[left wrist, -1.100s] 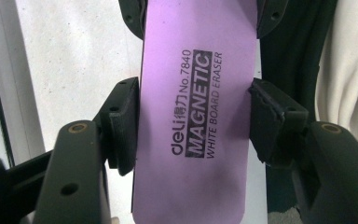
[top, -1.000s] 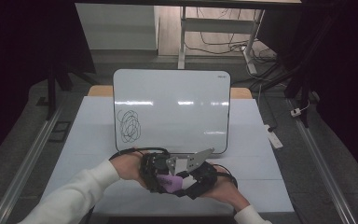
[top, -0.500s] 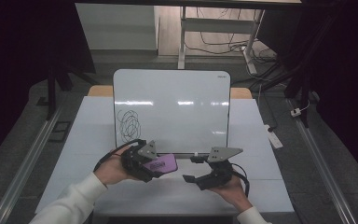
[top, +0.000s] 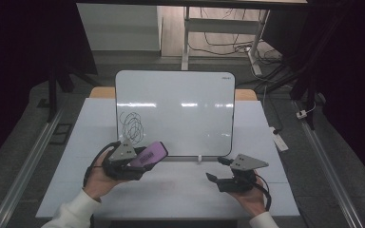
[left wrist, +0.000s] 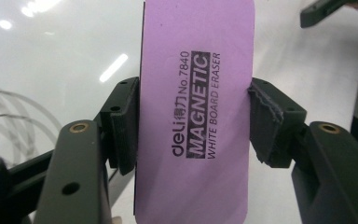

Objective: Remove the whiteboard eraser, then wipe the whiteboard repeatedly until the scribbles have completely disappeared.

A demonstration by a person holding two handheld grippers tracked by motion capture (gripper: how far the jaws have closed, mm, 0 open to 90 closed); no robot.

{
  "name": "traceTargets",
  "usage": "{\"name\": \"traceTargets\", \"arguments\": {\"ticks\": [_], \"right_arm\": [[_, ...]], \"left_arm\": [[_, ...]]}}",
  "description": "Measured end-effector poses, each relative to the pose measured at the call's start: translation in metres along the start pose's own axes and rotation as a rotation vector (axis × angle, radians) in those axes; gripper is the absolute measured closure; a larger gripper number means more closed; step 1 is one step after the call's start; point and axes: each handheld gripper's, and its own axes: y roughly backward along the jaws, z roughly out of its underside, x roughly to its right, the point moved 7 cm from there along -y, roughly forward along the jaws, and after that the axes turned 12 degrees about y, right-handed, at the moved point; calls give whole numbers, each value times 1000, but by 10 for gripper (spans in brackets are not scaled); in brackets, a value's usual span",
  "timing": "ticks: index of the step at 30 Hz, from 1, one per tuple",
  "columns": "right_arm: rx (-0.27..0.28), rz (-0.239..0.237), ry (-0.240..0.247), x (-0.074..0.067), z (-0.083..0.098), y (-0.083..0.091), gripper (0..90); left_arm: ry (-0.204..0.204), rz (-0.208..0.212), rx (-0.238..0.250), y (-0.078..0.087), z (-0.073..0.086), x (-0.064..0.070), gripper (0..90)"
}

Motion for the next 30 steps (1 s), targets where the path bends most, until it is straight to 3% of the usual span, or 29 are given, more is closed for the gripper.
{"name": "traceTargets", "arguments": {"ticks": [7,13,24,30], "right_arm": [[-16,90,-21,15,18,13,276],[-19,111,-49,23,26,18,276],[-26,132,-51,27,28,19,276],[-31,134,-52,28,29,19,277]], "left_arm": [[58,-63,96,18,1,-9,408],[131,-124,169,32,1,-25,408],[218,-201,218,40,-5,-55,408],[227,-245,223,36,-10,-69,407]]}}
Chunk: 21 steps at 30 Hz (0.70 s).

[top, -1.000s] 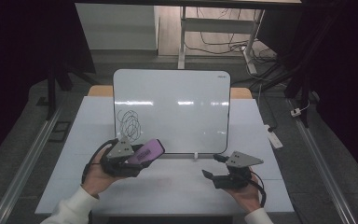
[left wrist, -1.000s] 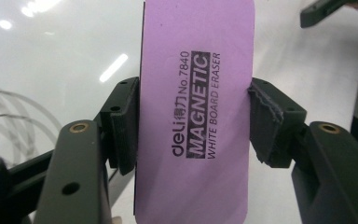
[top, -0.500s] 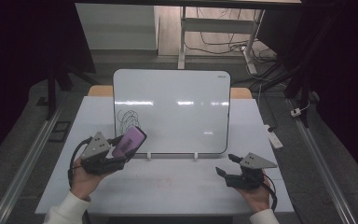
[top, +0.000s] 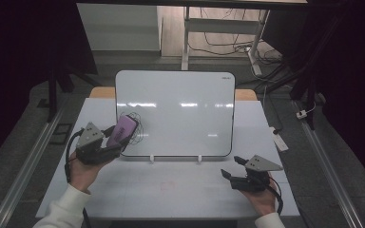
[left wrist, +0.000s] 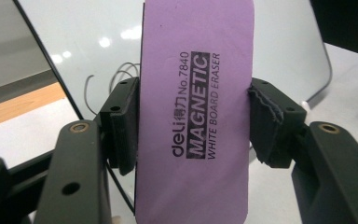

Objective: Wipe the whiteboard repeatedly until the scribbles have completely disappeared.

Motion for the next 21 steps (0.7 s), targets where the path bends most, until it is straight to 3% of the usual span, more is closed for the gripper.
{"name": "traceTargets", "arguments": {"ticks": [21], "right_arm": [[-26,8,-4,3,5,-3,276]], "left_arm": [[20,-149,47,-35,-36,-34,408]]}}
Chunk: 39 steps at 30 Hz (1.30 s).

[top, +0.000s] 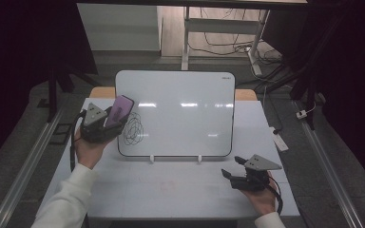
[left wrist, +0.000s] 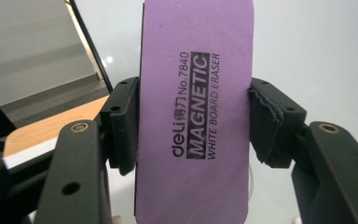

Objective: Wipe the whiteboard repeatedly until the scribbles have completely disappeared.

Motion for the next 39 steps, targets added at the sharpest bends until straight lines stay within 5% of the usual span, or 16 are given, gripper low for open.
{"name": "traceTargets", "arguments": {"ticks": [11,16,22,29,32,39], "right_arm": [[-1,0,-2,1,1,0,276],[-2,1,4,0,1,0,276],[-2,-1,3,0,1,-1,275],[-3,-4,12,-2,1,-1,275],[0,0,8,-1,1,0,275],[0,1,8,0,1,0,275]], "left_arm": [[-73,-87,-20,-24,10,-6,408],[-92,-91,-52,-33,22,-5,409],[-146,-64,-91,-40,50,13,409],[-279,-32,-135,-43,77,41,409],[-258,-57,-106,-42,71,32,409],[-109,-141,-42,-36,36,-7,410]]}}
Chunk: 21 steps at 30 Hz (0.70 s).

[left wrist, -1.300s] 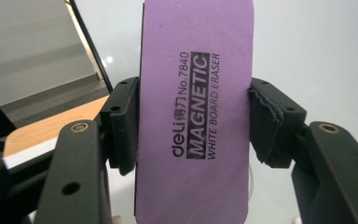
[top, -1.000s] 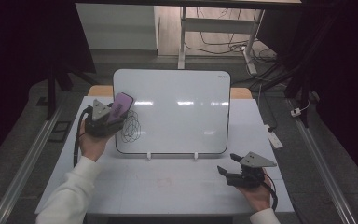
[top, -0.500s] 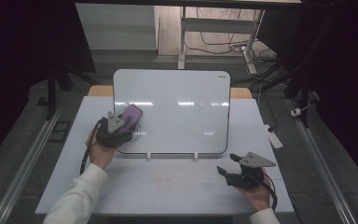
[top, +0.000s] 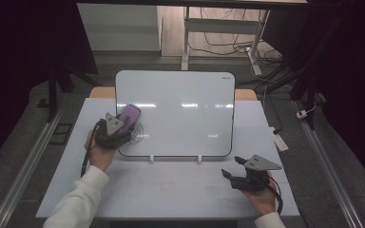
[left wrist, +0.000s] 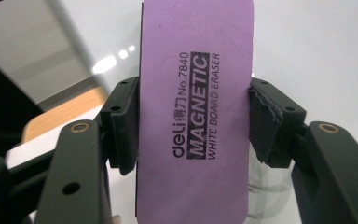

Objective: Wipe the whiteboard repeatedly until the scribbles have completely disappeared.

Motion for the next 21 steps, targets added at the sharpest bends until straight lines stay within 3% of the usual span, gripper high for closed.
{"name": "traceTargets", "arguments": {"ticks": [2,4,14,16,21], "right_arm": [[0,0,1,0,0,0,275],[0,1,1,0,0,0,275],[-3,-6,10,-3,-1,-1,275],[-4,-6,10,-3,-1,-2,275],[-5,-5,12,-3,-1,-2,275]], "left_arm": [[4,1,-5,-1,-2,-1,410],[-17,1,-10,-1,0,3,410],[-131,88,-79,-5,28,53,411],[-157,89,-90,-4,34,61,410],[-166,113,-97,-3,43,68,410]]}}
